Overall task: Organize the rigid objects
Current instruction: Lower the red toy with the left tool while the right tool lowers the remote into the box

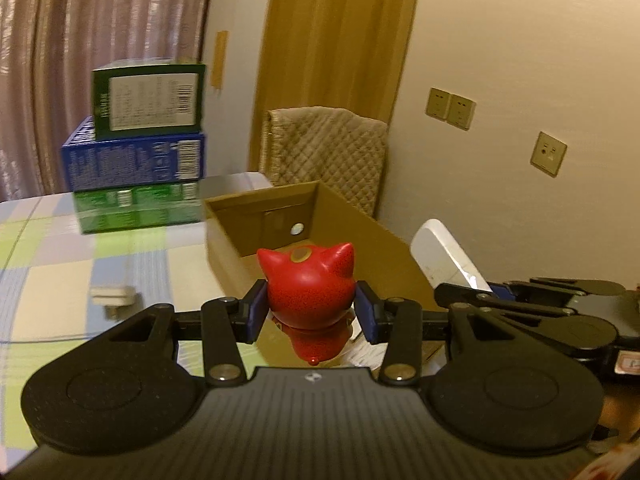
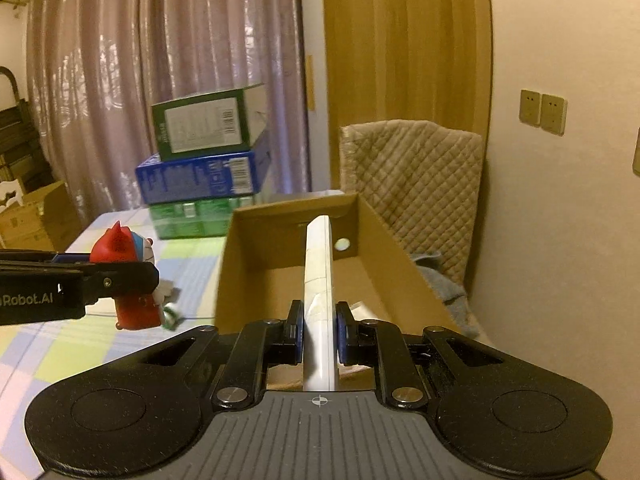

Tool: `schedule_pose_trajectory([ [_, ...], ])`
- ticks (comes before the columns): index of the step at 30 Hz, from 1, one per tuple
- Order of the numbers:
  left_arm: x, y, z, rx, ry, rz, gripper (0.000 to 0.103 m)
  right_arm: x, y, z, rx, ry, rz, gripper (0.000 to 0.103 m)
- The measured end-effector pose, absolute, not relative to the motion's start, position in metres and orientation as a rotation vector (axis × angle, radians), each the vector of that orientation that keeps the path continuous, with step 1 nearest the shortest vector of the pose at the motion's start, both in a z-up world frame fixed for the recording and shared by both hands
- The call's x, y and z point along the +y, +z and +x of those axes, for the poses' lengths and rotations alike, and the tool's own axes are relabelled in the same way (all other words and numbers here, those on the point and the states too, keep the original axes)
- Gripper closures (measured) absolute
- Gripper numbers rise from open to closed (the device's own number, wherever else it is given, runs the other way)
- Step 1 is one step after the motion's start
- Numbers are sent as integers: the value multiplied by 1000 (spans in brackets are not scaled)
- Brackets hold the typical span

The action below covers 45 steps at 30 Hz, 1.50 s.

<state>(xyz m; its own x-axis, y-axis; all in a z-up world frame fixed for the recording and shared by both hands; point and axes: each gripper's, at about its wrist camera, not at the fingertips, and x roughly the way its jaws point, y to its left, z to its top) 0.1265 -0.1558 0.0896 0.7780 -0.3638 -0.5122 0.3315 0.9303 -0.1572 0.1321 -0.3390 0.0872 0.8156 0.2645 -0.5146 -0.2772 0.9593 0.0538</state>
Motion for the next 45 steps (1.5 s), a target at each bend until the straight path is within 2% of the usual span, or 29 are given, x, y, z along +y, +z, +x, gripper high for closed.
schedule_pose_trajectory([
  [18,-193,57,181,666,-426,-37,63,-365,55,187,624,279,-17,91],
  [45,-198,30,214,756,-439,-46,63,-365,46,204,639,278,-2,91],
])
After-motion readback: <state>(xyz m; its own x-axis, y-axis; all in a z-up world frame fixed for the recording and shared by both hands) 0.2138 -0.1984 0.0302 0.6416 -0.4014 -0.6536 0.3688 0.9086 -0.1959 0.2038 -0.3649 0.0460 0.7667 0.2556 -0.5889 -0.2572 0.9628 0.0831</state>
